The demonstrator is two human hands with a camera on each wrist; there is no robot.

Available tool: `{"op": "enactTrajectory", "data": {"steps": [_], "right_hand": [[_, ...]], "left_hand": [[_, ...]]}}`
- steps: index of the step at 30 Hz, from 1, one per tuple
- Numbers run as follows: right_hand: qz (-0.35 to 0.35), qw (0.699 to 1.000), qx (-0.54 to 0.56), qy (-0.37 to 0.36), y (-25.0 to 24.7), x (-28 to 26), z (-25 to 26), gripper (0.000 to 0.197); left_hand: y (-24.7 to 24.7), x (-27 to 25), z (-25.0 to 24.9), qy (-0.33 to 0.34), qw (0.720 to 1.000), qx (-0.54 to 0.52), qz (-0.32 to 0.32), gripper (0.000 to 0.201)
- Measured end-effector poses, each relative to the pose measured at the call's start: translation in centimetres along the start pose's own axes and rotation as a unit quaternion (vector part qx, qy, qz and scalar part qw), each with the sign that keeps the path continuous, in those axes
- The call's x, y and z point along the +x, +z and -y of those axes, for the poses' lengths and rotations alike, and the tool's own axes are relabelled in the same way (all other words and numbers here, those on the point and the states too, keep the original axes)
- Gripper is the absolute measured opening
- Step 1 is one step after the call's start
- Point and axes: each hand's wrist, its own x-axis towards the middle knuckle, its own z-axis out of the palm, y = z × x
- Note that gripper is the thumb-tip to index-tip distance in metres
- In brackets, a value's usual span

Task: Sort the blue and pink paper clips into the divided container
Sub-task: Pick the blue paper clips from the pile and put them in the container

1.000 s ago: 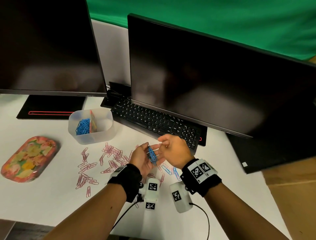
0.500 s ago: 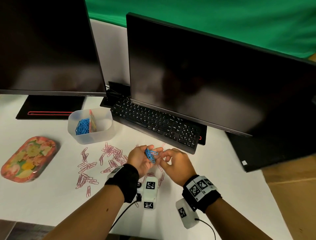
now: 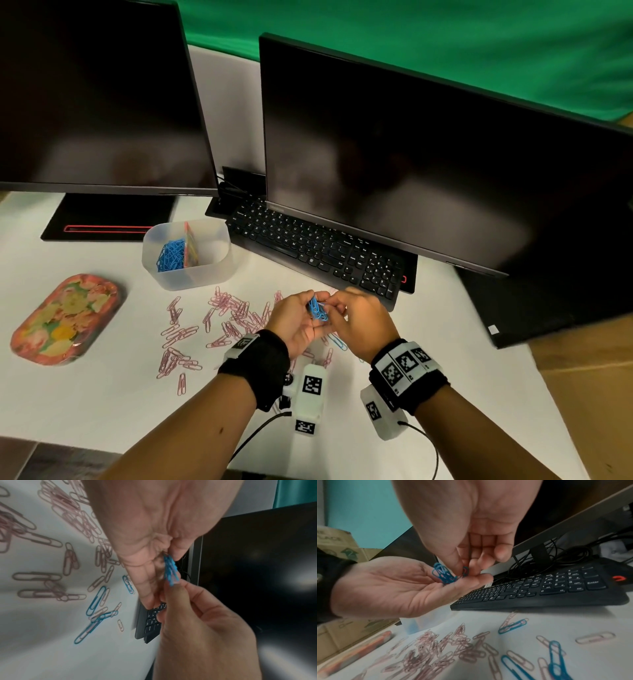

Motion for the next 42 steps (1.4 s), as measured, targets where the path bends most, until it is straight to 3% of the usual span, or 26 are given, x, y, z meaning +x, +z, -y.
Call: {"op": "enactTrajectory", "data": {"steps": [5, 9, 15, 18, 21, 24, 28, 30, 31, 34, 36, 37, 39, 42], "right_hand": [[0.004, 0.999, -0.048, -0.001, 0.0, -0.1, -0.1, 0.013], [-0.005, 0.986, 0.132, 0.102, 0.6, 0.3, -0.6, 0.011], [-0.029, 0.915, 0.351, 0.199, 0.1, 0.5, -0.5, 0.012], [-0.045, 0.922, 0.319, 0.215, 1.0, -0.3, -1.7, 0.015], [0.023, 0.946, 0.243, 0.212, 3.3, -2.1, -2.5, 0.017], [0.051, 0.958, 0.202, 0.2, 4.8, -3.4, -2.9, 0.023], [-0.007, 0.964, 0.094, 0.25, 3.6, -4.0, -5.8, 0.015], [-0.012, 0.957, 0.061, 0.284, 3.0, -4.7, -7.5, 0.016], [-0.009, 0.955, 0.056, 0.293, 2.8, -5.1, -8.0, 0.014], [0.022, 0.962, 0.035, 0.271, 3.2, -5.9, -8.2, 0.007], [0.043, 0.967, 0.01, 0.251, 3.7, -6.1, -7.7, 0.017], [0.049, 0.968, 0.002, 0.246, 3.9, -6.0, -7.4, 0.022], [0.063, 0.968, -0.02, 0.242, 4.2, -5.7, -7.1, 0.025], [0.08, 0.961, -0.03, 0.262, 4.4, -4.7, -7.0, 0.021]], "left_hand": [[0.4, -0.3, 0.0, 0.016, 1.0, -0.005, 0.009, 0.024], [0.6, -0.2, 0.4, 0.016, 1.0, 0.013, 0.004, 0.02], [-0.1, 0.1, 0.1, 0.021, 0.999, -0.001, -0.047, 0.019], [-1.5, 0.6, -0.8, 0.063, 0.992, 0.015, -0.106, 0.02], [-2.7, 1.3, -1.6, 0.093, 0.981, 0.091, -0.144, 0.031], [-2.8, 1.9, -1.7, 0.086, 0.976, 0.146, -0.14, 0.034], [-2.0, 2.5, -1.2, 0.073, 0.955, 0.261, -0.121, 0.021], [-1.6, 2.8, -0.2, 0.105, 0.906, 0.397, -0.105, 0.015], [-1.4, 3.0, 0.5, 0.133, 0.864, 0.476, -0.091, 0.015], [-1.5, 3.5, 2.5, 0.18, 0.703, 0.688, -0.026, 0.012], [-1.6, 4.0, 3.4, 0.194, 0.587, 0.786, 0.006, 0.018], [-1.7, 4.2, 3.6, 0.199, 0.544, 0.815, 0.016, 0.021], [-1.7, 4.5, 3.7, 0.204, 0.49, 0.847, 0.026, 0.022], [-1.6, 4.6, 3.6, 0.208, 0.453, 0.866, 0.031, 0.018]]}}
